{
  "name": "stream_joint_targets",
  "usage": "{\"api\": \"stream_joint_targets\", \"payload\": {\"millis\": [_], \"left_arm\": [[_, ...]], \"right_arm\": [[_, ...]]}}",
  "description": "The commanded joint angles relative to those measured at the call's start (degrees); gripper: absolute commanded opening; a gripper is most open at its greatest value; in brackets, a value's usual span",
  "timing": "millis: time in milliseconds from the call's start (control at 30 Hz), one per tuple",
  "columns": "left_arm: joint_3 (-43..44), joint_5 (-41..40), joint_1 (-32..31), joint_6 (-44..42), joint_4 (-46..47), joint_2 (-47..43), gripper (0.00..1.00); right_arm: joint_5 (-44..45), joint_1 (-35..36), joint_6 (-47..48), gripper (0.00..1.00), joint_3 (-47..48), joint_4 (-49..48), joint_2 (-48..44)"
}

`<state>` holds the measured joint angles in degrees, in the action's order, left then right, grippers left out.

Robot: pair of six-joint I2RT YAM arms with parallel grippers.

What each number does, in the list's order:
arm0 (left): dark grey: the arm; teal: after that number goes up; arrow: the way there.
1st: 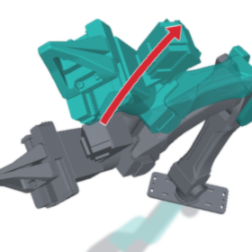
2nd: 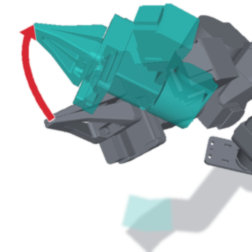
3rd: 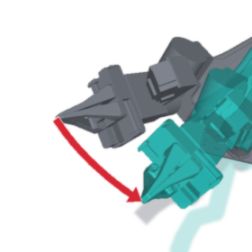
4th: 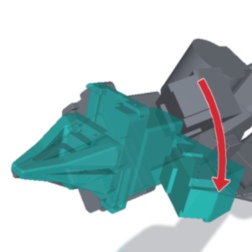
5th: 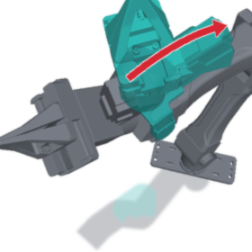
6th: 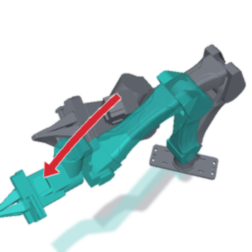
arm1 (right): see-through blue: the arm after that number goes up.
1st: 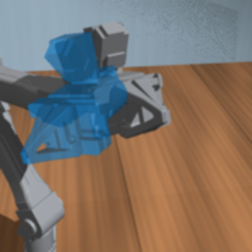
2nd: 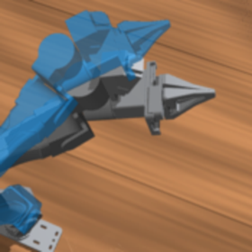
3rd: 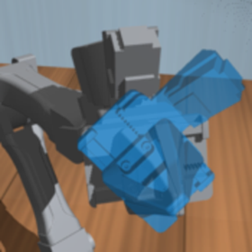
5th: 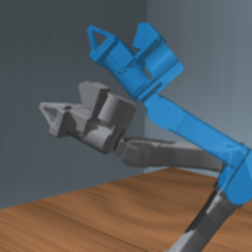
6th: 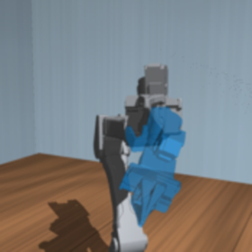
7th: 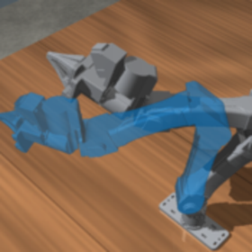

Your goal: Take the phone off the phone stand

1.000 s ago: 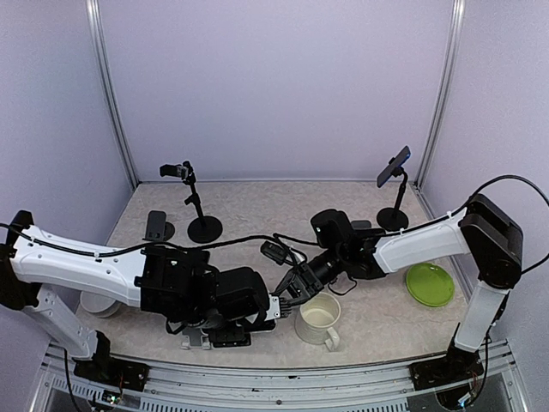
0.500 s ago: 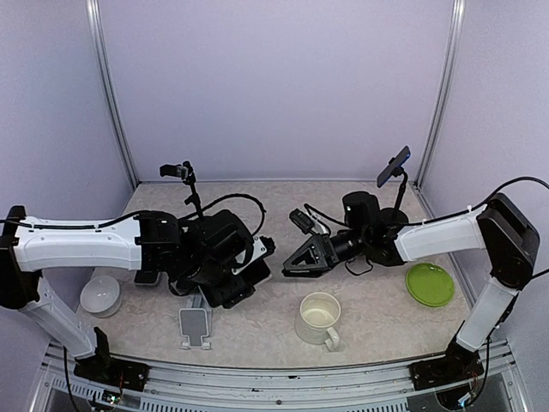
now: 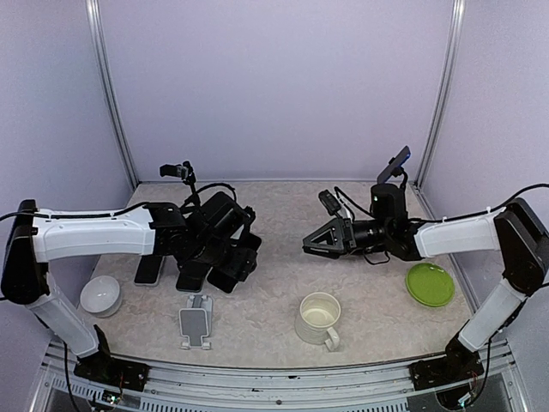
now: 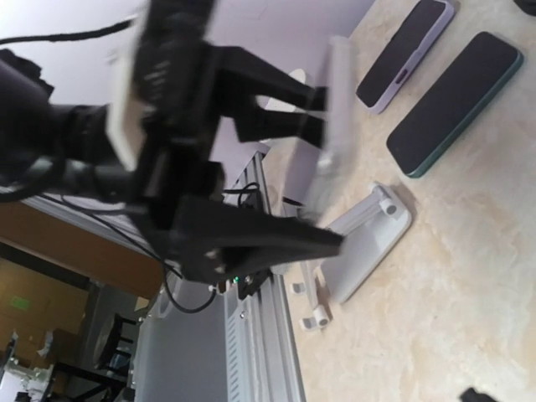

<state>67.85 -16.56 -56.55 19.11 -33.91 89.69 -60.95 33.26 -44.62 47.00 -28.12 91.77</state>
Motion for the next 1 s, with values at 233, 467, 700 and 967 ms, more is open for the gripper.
{"api": "stream_joint_targets", "payload": {"millis": [233,467,700,967], "left_arm": [[3.21,-2.6,0.57,20.08,4.62,9.42,0.36],[6.76,-6.46,1.02,23.99,2.95,16.23,0.31],[8.43,-9.2,2.48,26.18,3.82,19.61,0.32],[8.75,-8.21,3.97,26.17,6.29,22.45,0.36]], "right_arm": [[1.72,-1.61,4.68,1.0,-3.49,1.77,-3.49],[1.42,-3.25,5.91,1.0,-5.09,2.55,-5.04],[1.31,-3.63,6.38,1.0,-6.16,2.74,-5.78],[1.27,-3.72,6.78,1.0,-6.57,3.22,-6.11]]}}
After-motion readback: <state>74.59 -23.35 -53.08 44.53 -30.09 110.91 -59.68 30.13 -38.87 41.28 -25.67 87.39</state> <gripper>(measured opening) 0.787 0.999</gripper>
